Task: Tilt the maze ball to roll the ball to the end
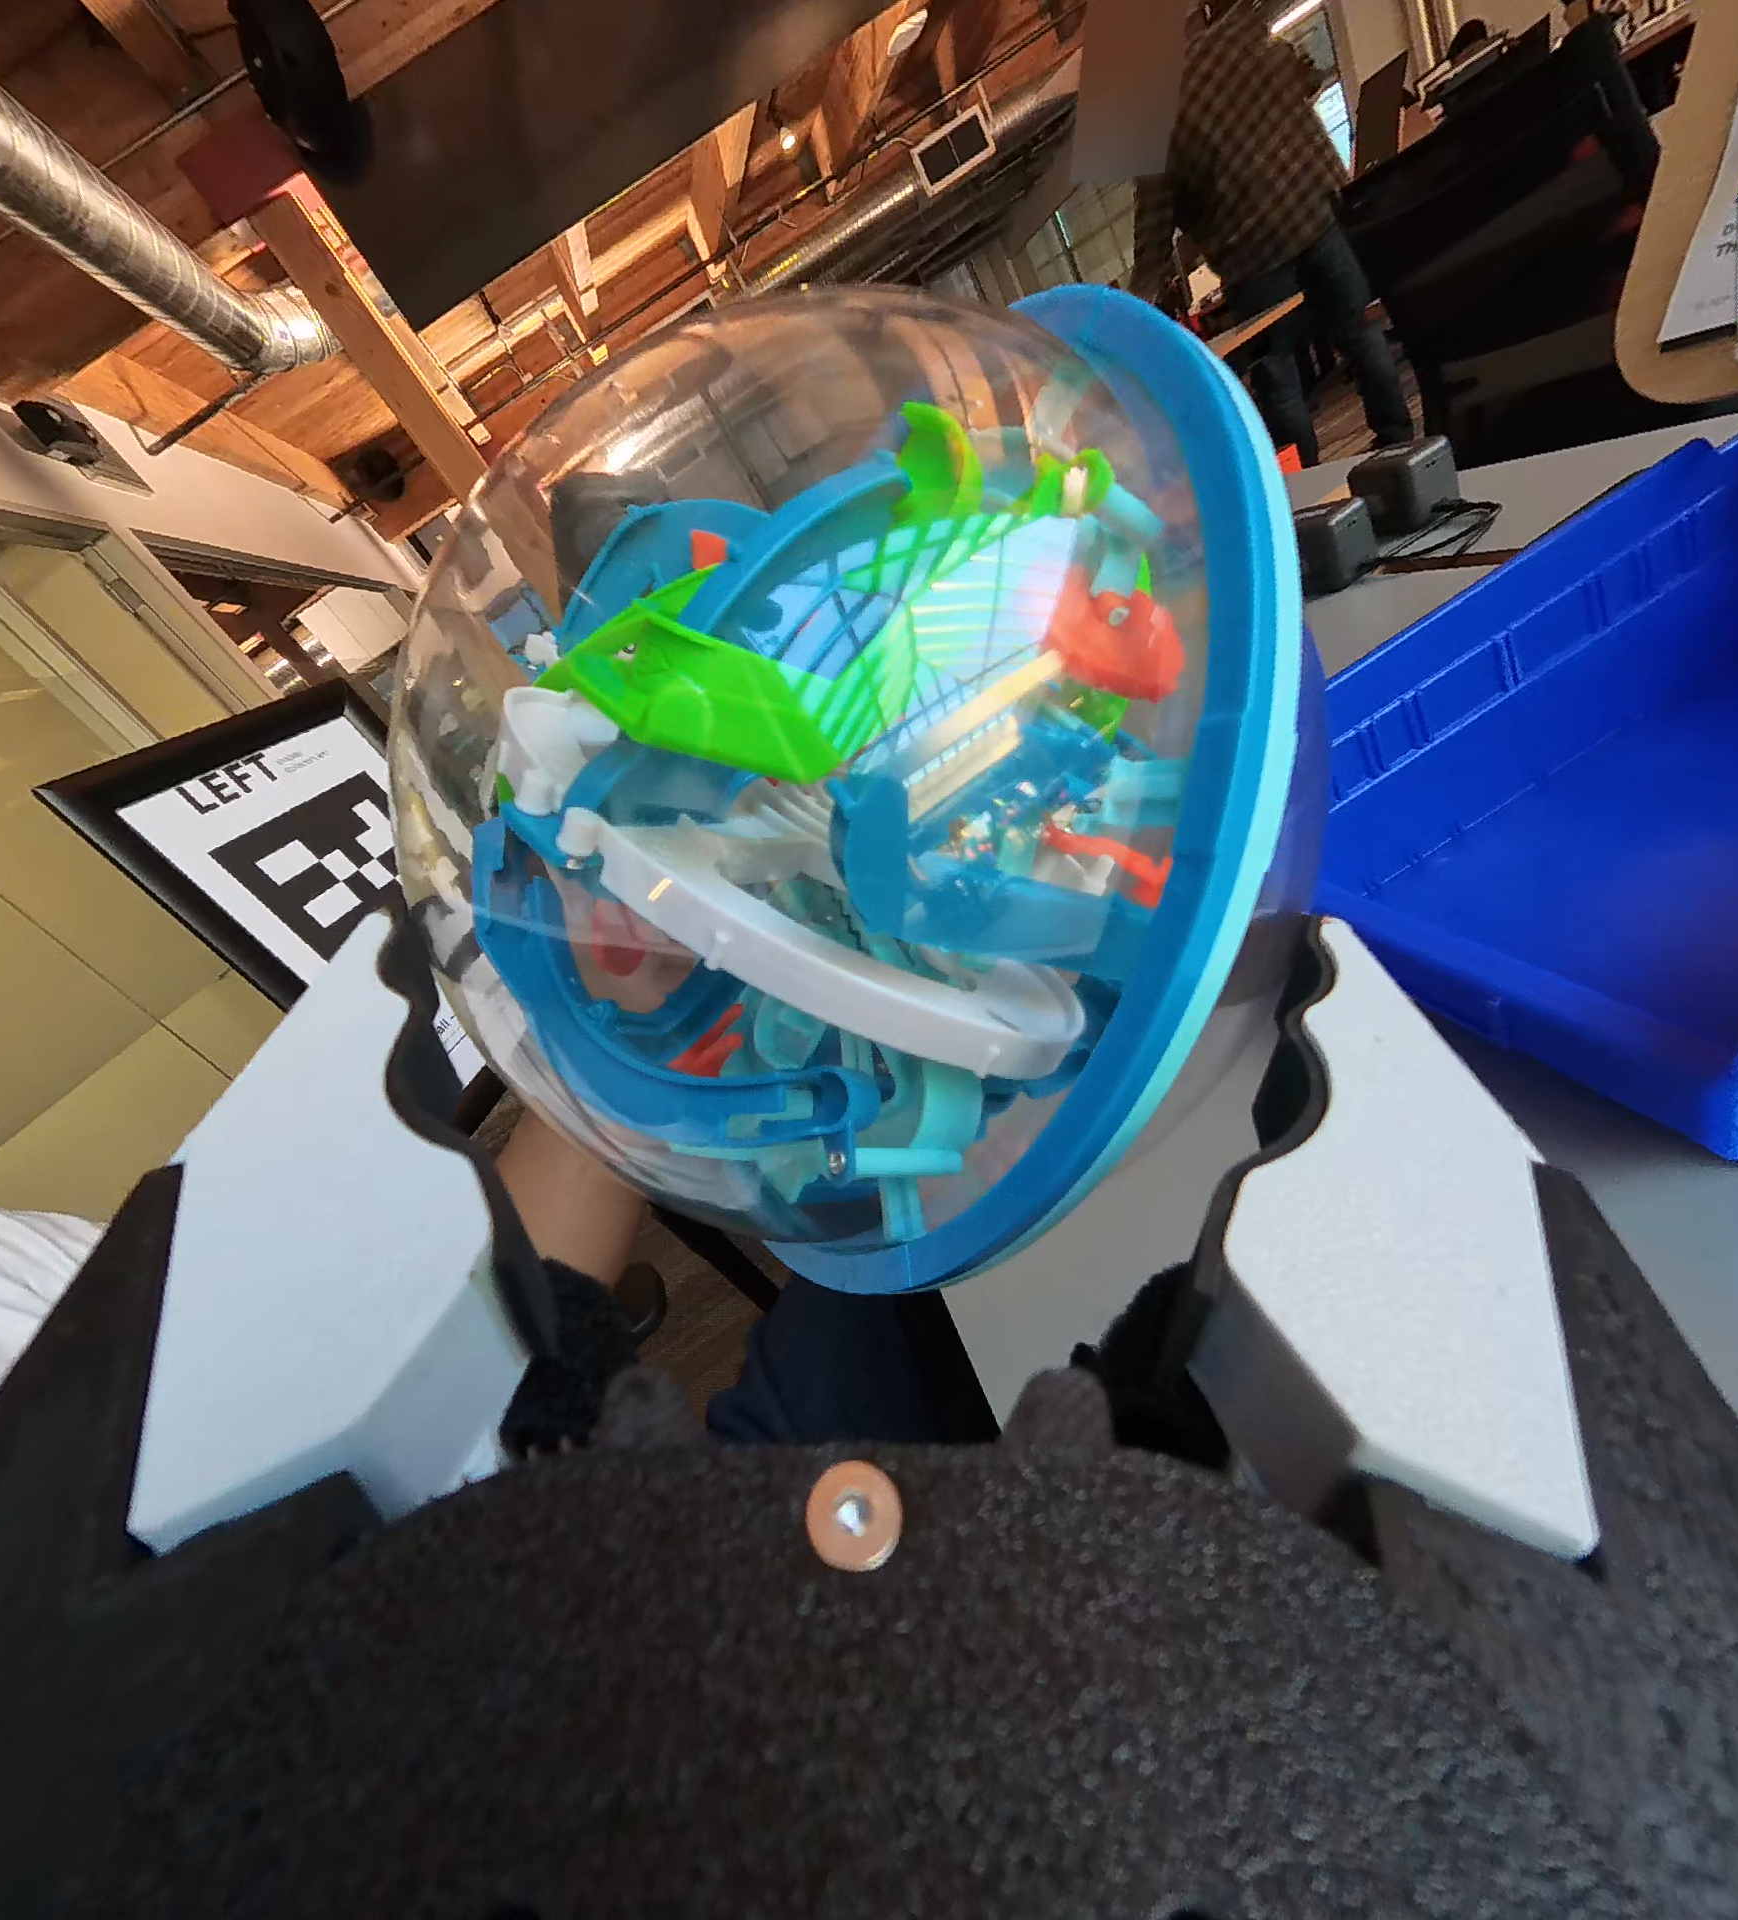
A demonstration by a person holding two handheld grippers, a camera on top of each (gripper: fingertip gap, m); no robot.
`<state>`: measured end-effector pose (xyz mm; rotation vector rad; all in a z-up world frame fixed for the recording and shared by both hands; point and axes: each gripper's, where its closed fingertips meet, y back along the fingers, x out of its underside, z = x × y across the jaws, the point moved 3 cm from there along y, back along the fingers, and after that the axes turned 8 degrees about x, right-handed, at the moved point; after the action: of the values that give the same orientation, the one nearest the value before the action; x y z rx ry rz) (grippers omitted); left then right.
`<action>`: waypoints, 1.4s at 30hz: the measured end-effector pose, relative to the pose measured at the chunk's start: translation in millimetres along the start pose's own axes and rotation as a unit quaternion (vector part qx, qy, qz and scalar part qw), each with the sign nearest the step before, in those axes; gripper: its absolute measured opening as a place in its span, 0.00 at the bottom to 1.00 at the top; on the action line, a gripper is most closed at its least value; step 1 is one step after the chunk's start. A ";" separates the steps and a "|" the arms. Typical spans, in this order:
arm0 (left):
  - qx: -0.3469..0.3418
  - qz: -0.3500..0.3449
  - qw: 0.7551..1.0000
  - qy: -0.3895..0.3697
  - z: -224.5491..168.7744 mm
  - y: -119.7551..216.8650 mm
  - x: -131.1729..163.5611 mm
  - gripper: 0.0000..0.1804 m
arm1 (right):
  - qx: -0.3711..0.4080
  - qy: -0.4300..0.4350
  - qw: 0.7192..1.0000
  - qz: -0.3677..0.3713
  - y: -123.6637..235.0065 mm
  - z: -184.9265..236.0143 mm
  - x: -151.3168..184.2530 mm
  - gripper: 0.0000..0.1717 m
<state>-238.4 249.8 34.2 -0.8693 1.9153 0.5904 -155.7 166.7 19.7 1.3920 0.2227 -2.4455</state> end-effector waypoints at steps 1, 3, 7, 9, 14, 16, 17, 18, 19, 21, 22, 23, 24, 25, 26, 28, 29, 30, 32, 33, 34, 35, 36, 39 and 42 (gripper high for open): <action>0.001 0.000 1.000 -0.002 -0.2 0.3 0.0 0.76 | 0.001 0.002 1.000 0.000 -0.1 0.7 -0.1 0.89; 0.005 0.000 1.000 -0.006 -0.7 1.1 -0.3 0.76 | 0.003 0.007 1.000 0.000 -0.3 2.0 -0.3 0.89; 0.012 -0.003 1.000 -0.011 -1.6 2.0 -1.0 0.76 | 0.009 0.015 1.000 0.001 0.0 5.0 -1.1 0.90; 0.016 -0.005 1.000 -0.011 -1.4 2.2 -0.8 0.76 | 0.013 0.018 1.000 0.000 0.0 5.9 -1.7 0.90; 0.023 0.000 1.000 -0.009 1.1 1.3 2.2 0.76 | 0.020 0.022 1.000 0.004 0.7 4.9 -1.2 0.90; 0.025 0.005 1.000 -0.008 2.6 0.9 4.1 0.77 | 0.022 0.024 0.999 0.008 1.0 3.8 -0.4 0.89; 0.027 0.007 1.000 -0.007 3.3 0.8 5.1 0.77 | 0.024 0.026 0.999 0.009 1.1 3.4 -0.2 0.89; 0.029 0.008 1.000 -0.005 3.9 0.6 5.8 0.76 | 0.026 0.027 0.999 0.011 1.1 3.1 0.0 0.89; 0.031 0.008 0.999 -0.004 4.2 0.6 6.2 0.76 | 0.028 0.028 0.999 0.012 1.2 3.1 0.1 0.89; 0.033 0.008 0.999 -0.003 4.2 0.5 6.5 0.77 | 0.031 0.029 0.999 0.013 1.4 3.5 -0.1 0.89; 0.034 0.005 0.999 -0.002 4.0 0.5 5.9 0.77 | 0.032 0.028 0.999 0.013 1.5 3.8 0.0 0.89; 0.034 0.002 0.999 0.000 4.0 0.4 5.2 0.77 | 0.032 0.025 0.999 0.014 1.6 4.0 0.0 0.89; 0.034 -0.002 0.999 0.003 4.3 0.2 4.5 0.77 | 0.034 0.022 0.999 0.014 1.4 4.3 0.1 0.89; 0.032 -0.006 0.999 0.008 5.0 -0.4 4.2 0.78 | 0.038 0.022 0.999 0.016 0.8 4.3 0.8 0.89; 0.029 -0.008 0.999 0.015 6.8 -1.6 4.6 0.79 | 0.046 0.028 0.998 0.022 -0.7 4.5 2.7 0.89; 0.014 0.008 1.000 0.022 12.9 -7.1 11.5 0.85 | 0.078 0.055 0.994 0.047 -6.4 4.3 10.4 0.89; 0.007 0.021 1.000 0.022 16.1 -9.9 16.4 0.88 | 0.099 0.070 0.991 0.064 -10.0 3.7 15.3 0.90; 0.011 0.020 0.999 0.029 18.1 -10.2 17.8 0.88 | 0.114 0.072 0.988 0.074 -11.7 2.9 18.2 0.90; 0.022 0.017 0.998 0.050 22.3 -10.6 19.7 0.88 | 0.124 0.054 0.989 0.065 -12.6 1.4 18.1 0.90; 0.025 0.018 0.998 0.057 24.7 -11.2 20.9 0.88 | 0.129 0.048 0.989 0.063 -12.8 -0.1 18.5 0.90; 0.026 0.019 0.998 0.062 26.9 -11.9 22.2 0.88 | 0.131 0.043 0.988 0.063 -13.0 -2.0 19.5 0.90; 0.026 0.022 0.997 0.066 29.2 -12.5 23.7 0.88 | 0.133 0.038 0.988 0.066 -13.2 -4.3 21.0 0.90; 0.025 0.026 0.997 0.072 31.6 -13.1 25.6 0.88 | 0.133 0.032 0.988 0.072 -13.4 -6.9 22.8 0.90; 0.019 0.040 0.995 0.088 39.6 -13.8 31.6 0.88 | 0.130 0.012 0.988 0.084 -15.1 -15.3 29.6 0.90; 0.010 0.056 0.991 0.119 50.7 -14.8 41.0 0.88 | 0.124 -0.020 0.987 0.101 -17.9 -26.8 39.7 0.90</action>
<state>-212.7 262.3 -26.2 -0.8553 2.1928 0.5527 -159.1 183.5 -28.4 1.3847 -0.2285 -2.3895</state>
